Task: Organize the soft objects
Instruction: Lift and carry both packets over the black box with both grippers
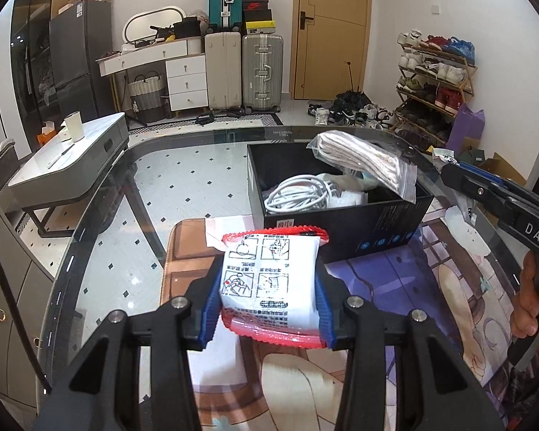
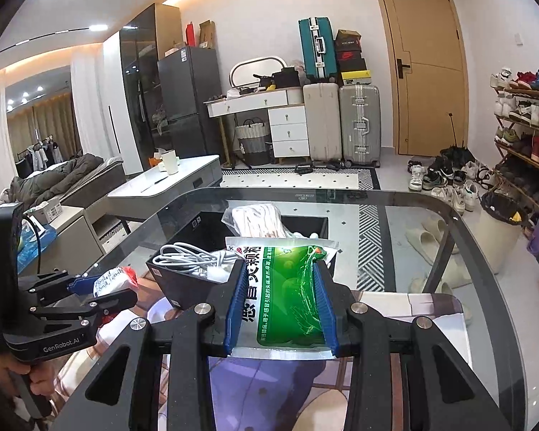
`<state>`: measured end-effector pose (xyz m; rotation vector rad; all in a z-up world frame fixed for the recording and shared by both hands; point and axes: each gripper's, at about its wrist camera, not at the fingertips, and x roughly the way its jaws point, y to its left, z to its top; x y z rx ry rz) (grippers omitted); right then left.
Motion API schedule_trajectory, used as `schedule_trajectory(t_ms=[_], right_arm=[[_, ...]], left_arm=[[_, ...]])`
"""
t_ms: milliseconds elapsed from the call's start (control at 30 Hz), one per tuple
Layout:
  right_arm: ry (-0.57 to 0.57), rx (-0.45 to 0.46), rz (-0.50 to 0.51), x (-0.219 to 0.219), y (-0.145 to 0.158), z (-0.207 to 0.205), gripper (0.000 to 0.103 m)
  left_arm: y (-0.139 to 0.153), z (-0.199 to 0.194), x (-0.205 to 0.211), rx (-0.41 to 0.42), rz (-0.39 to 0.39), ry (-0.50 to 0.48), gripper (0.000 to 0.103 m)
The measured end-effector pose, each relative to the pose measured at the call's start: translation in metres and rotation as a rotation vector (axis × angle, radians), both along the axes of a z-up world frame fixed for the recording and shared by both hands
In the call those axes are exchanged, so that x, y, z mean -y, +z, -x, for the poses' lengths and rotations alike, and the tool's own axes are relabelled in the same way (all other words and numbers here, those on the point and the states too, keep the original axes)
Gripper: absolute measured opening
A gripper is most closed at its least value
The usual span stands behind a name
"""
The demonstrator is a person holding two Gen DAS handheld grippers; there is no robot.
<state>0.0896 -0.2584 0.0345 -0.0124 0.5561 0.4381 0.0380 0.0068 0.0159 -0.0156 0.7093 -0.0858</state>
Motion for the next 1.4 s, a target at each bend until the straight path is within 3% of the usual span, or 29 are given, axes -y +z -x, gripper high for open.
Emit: schedule_trajectory(t_ms=[700,1400], right_arm=[[0.048,0.036,0.037,-0.026,0.042,-0.021,0.036],[0.054,0.032,0.028,-0.031,0.06,-0.045,0.036]], left_arm=[[0.051,-0.019,0.002,0.121,-0.017,-0.012,0.043],[0.07,-0.055,0.007,0.131,0.006,-0.008,0.043]])
